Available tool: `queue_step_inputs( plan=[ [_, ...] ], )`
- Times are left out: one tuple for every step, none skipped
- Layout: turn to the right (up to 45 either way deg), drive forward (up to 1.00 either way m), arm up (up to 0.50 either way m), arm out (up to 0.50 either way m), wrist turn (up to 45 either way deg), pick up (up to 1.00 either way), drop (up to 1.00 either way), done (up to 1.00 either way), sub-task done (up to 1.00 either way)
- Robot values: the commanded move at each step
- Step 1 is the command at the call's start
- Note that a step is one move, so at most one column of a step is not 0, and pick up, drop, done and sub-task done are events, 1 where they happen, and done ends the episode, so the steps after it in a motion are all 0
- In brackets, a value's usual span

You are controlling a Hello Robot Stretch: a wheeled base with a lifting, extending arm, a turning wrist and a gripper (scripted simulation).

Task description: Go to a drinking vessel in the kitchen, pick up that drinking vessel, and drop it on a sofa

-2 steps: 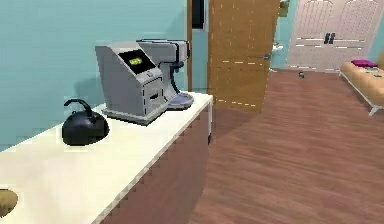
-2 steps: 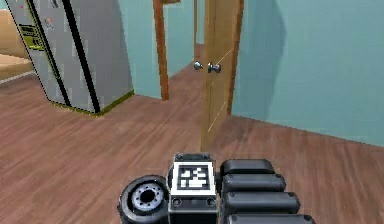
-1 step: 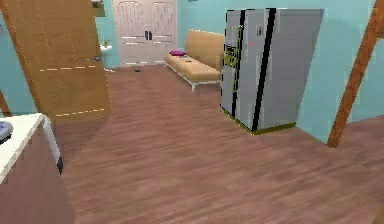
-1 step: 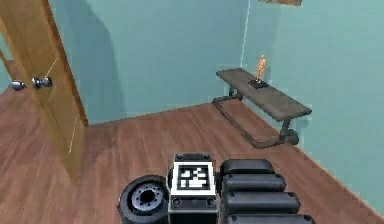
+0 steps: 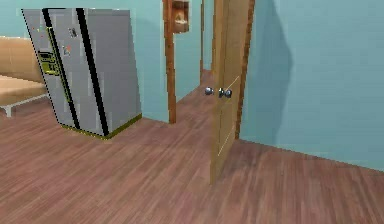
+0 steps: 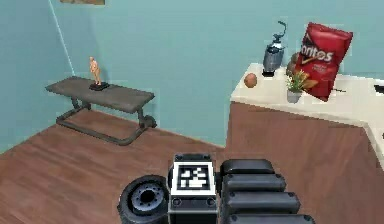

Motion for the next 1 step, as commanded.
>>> queue_step_inputs(
  plan=[
    [24.0, 0.00, 0.00, 0.00, 0.0, 0.00, 0.00, 0.00, 0.00]
  ],
)
